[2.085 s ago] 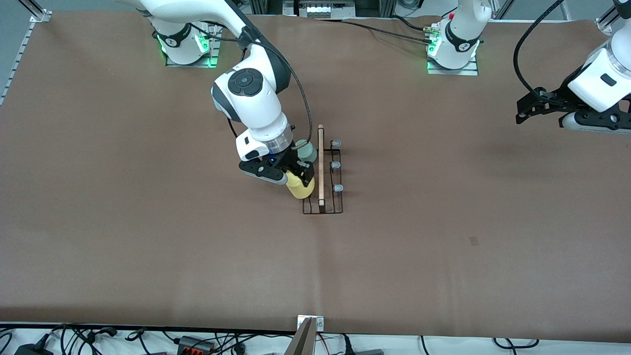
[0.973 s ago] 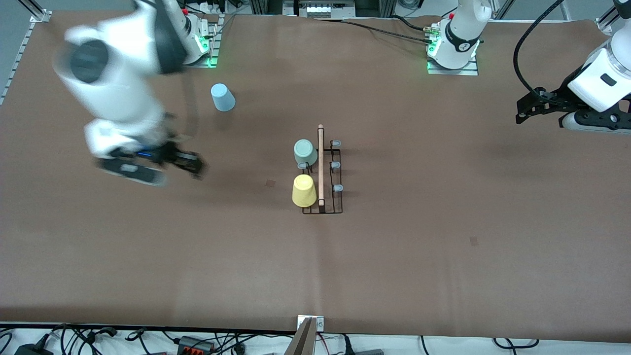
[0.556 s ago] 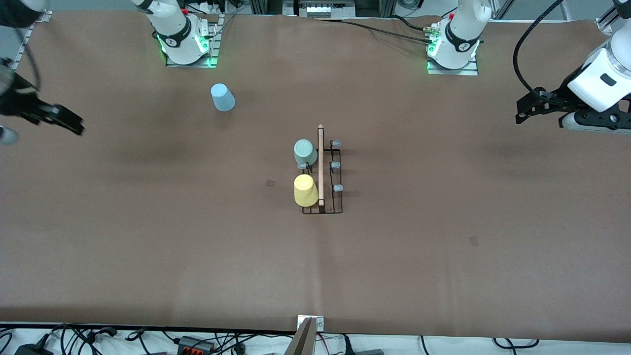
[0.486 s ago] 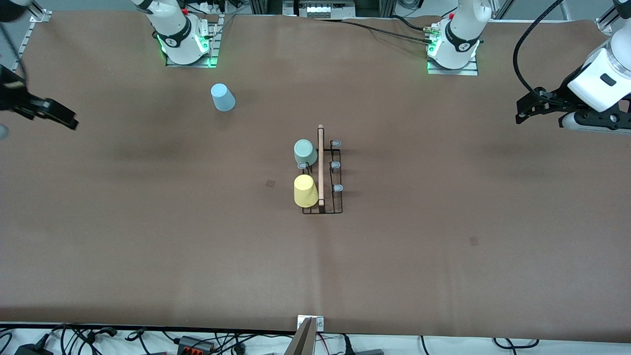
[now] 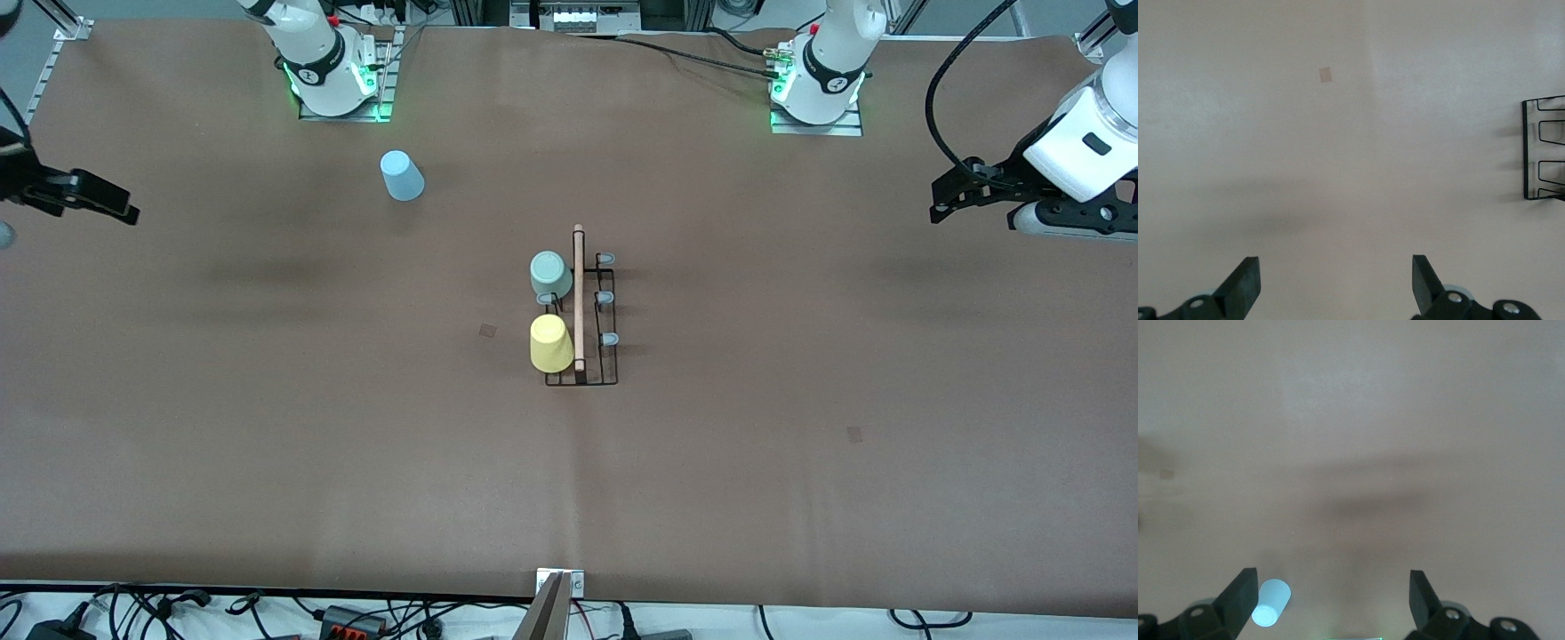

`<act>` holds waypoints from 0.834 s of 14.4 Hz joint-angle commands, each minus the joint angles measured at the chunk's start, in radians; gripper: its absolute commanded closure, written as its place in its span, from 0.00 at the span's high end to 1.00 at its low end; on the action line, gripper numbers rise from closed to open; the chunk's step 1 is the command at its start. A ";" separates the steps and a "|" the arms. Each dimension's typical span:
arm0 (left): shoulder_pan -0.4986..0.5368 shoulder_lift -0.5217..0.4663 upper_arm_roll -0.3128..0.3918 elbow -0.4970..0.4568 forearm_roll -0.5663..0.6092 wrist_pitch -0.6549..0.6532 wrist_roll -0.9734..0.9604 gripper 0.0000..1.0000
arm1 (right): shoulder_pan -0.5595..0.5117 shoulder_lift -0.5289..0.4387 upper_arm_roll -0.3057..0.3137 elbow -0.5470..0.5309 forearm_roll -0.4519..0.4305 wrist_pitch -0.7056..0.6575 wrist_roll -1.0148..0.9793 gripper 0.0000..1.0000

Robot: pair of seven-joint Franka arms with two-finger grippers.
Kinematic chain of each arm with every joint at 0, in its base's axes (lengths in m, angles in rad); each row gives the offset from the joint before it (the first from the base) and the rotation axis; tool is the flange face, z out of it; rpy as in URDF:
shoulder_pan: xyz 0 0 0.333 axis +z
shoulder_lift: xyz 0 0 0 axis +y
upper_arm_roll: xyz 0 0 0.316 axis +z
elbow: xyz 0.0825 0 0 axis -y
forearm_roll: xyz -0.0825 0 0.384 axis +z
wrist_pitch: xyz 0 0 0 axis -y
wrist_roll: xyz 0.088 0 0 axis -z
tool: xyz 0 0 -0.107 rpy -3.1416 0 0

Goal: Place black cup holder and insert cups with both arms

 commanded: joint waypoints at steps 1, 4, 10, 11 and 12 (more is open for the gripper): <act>0.000 0.000 -0.005 0.018 0.015 -0.020 -0.009 1.00 | 0.005 0.005 0.002 0.008 0.004 0.019 -0.028 1.00; 0.002 0.000 -0.005 0.018 0.015 -0.020 -0.009 1.00 | 0.011 0.005 0.002 0.011 0.002 0.033 -0.030 1.00; 0.002 0.000 -0.005 0.018 0.015 -0.020 -0.007 1.00 | -0.004 -0.002 0.002 0.015 0.014 0.043 -0.018 1.00; 0.002 0.000 -0.005 0.018 0.015 -0.020 -0.007 1.00 | -0.004 -0.002 0.002 0.015 0.014 0.043 -0.016 1.00; 0.002 0.000 -0.005 0.018 0.015 -0.020 -0.007 1.00 | -0.004 -0.002 0.002 0.015 0.016 0.043 -0.014 1.00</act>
